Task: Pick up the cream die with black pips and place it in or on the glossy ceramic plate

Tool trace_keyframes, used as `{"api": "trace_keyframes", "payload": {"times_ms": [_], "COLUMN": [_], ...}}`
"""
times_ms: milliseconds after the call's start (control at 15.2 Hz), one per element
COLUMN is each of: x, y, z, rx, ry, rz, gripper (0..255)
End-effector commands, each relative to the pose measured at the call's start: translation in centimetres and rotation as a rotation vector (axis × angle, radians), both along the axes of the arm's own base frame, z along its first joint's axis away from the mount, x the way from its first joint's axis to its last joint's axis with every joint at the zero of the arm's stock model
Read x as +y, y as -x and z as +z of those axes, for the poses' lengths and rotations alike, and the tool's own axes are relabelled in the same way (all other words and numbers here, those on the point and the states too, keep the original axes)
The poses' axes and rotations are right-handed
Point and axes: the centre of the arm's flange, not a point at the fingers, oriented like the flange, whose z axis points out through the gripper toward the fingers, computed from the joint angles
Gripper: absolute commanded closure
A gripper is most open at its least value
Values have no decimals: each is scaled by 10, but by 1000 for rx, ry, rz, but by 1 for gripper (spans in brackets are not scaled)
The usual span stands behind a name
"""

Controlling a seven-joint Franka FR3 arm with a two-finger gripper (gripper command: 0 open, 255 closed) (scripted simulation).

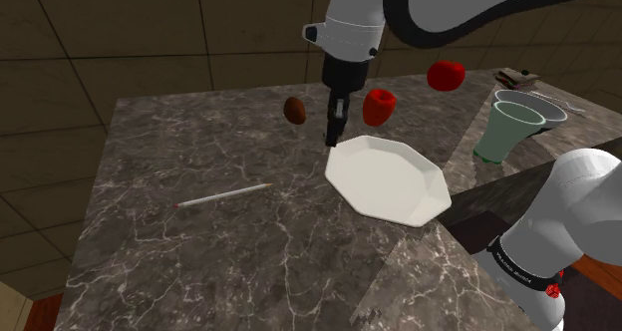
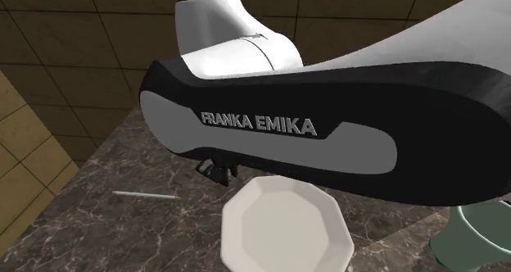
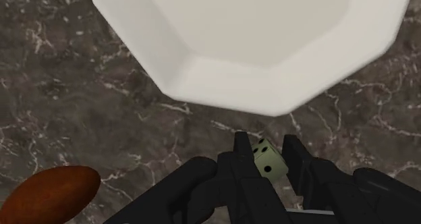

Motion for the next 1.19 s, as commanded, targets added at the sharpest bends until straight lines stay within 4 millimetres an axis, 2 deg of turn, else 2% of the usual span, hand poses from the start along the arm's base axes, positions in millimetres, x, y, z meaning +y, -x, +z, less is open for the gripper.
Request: {"api": "trace_keyframes", "payload": {"times_ms": [0,594,1122], "x": [-22,-113,-113], "y": [17,92,92], "z": [1,4,-39], "rx": [0,0,0], "ry": [0,0,0], "rz": [0,0,0], "gripper": [255,255,255]}}
